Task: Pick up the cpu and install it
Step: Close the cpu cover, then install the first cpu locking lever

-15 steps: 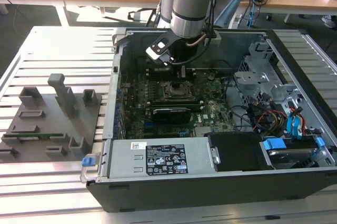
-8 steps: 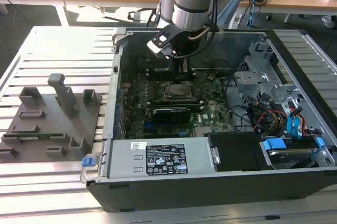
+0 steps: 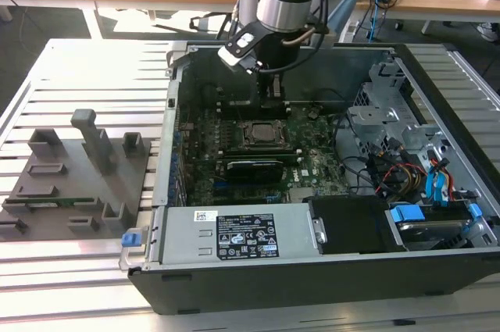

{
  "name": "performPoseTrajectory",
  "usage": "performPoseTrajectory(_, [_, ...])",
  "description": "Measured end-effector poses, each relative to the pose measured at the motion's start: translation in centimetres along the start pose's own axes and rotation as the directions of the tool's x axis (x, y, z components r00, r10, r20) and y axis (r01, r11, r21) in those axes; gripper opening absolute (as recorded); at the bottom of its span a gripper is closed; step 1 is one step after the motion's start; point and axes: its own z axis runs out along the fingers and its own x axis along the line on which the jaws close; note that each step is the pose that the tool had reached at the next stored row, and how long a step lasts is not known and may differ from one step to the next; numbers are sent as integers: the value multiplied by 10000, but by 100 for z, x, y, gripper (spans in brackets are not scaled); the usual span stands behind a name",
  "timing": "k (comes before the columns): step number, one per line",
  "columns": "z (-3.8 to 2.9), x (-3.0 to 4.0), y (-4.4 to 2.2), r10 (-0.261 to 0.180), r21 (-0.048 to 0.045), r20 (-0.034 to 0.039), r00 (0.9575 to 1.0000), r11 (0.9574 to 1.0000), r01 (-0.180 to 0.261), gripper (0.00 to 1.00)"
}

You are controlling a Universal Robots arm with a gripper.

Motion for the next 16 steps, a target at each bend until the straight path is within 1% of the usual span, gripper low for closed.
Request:
performPoseTrajectory(1, [-31, -2, -3, 0, 1, 0, 10000, 10000, 0, 11])
performPoseTrajectory(2, [-40, -11, -3, 0, 0, -1, 10000, 10000, 0, 11])
performPoseTrajectory(3, [-41, -29, -4, 0, 0, 0, 10000, 10000, 0, 11])
performPoseTrajectory(4, [-40, -67, -6, -1, 0, 1, 10000, 10000, 1, 11])
performPoseTrajectory(5, [-39, -79, -6, 0, 0, -4, 10000, 10000, 0, 11])
performPoseTrajectory(16, [-39, -81, -6, -1, 0, -15, 10000, 10000, 1, 11])
